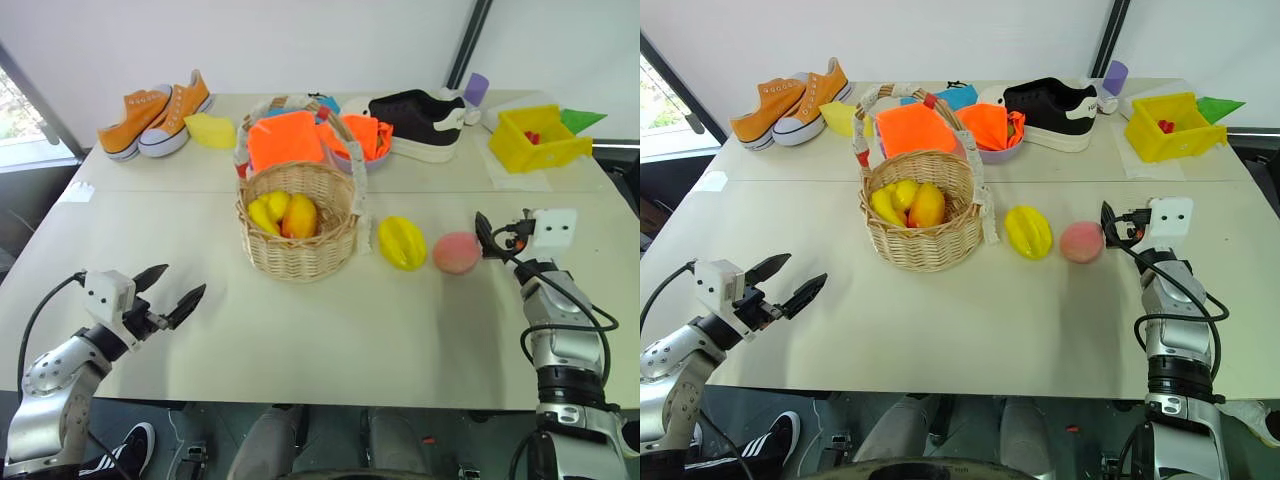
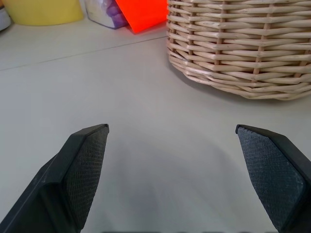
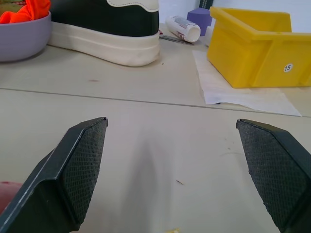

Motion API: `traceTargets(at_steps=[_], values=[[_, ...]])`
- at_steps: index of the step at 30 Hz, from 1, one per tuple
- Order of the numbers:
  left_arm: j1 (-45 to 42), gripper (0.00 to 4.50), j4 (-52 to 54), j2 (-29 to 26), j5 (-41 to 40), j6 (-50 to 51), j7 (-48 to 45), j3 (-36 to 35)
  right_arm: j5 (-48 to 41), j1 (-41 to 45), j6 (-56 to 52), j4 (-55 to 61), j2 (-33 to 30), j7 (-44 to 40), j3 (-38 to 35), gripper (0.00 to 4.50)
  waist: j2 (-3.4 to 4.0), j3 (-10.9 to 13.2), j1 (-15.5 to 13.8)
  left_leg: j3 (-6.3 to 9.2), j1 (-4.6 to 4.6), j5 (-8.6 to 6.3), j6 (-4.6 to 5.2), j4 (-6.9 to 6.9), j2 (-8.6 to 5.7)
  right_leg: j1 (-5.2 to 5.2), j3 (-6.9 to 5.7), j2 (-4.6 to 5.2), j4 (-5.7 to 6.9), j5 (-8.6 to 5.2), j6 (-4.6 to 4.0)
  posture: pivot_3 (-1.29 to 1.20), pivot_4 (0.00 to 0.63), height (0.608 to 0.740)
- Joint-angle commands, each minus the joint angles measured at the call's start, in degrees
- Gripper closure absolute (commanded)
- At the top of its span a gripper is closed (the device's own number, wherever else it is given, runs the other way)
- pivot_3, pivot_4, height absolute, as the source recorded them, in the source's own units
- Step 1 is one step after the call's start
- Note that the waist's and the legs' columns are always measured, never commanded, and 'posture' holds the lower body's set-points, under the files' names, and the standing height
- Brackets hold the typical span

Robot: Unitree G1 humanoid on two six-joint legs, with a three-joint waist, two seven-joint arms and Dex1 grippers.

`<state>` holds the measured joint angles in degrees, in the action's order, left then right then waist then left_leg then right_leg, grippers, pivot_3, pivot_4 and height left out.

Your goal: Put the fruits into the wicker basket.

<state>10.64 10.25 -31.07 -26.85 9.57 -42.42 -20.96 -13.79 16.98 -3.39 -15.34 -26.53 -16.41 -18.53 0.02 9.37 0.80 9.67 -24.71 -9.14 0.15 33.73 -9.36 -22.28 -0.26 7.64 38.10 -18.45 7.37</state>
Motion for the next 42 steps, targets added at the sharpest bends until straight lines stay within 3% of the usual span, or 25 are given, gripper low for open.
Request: traceTargets(at_steps=[1, 21, 33, 40, 42], values=[[0.92, 0.00, 1.98, 0.29, -0.49, -2.19, -0.71, -0.78, -0.51, 0.43, 1.12, 1.57, -0.81, -0.34, -1.31, 0.08, 0.00, 0.00, 0.01, -0.01, 0.00, 0.00, 0.00, 0.00, 0.01, 0.00, 0.00, 0.00, 0.00, 0.00, 0.00, 0.00, 0.150, 0.740], [0.19, 0.00, 2.29, 0.87, -2.67, -3.21, -3.96, -0.53, -0.57, 1.04, 1.54, 1.53, -0.67, 1.66, -2.60, 0.08, 0.00, 0.00, -0.09, -0.05, 0.00, 0.00, 0.00, -0.01, 0.02, -0.02, 0.04, 0.00, -0.01, 0.00, -0.01, 0.00, 0.150, 0.740], [0.29, 0.00, 3.93, 0.59, -4.53, -4.16, -7.23, 0.09, -3.60, 0.94, 3.48, 6.51, -0.08, -1.70, -2.73, 0.08, 0.01, 0.02, -0.05, -0.07, 0.00, 0.00, 0.00, -0.01, 0.02, -0.02, 0.05, 0.00, -0.01, 0.00, -0.01, 0.00, 0.150, 0.740], [-1.38, 0.00, 3.51, -0.04, -5.39, -4.10, -9.83, 0.56, -10.92, -12.72, 1.94, 26.65, 3.12, -2.33, -6.04, 0.08, -0.01, 0.01, -0.81, -0.07, -0.01, -0.09, 0.09, -0.09, 0.04, -0.04, 0.06, 0.00, -0.06, -0.01, -0.01, 0.00, 0.150, 0.740], [-1.15, 0.00, 4.57, -1.06, -6.66, -2.80, -12.08, 1.44, -10.87, -20.43, -0.48, 33.02, 3.77, -2.69, -4.97, 0.08, -0.01, 0.01, -1.01, -0.11, -0.02, -0.10, 0.09, -0.09, 0.04, -0.07, 0.12, 0.00, -0.06, -0.01, -0.01, 0.00, 0.150, 0.740]])
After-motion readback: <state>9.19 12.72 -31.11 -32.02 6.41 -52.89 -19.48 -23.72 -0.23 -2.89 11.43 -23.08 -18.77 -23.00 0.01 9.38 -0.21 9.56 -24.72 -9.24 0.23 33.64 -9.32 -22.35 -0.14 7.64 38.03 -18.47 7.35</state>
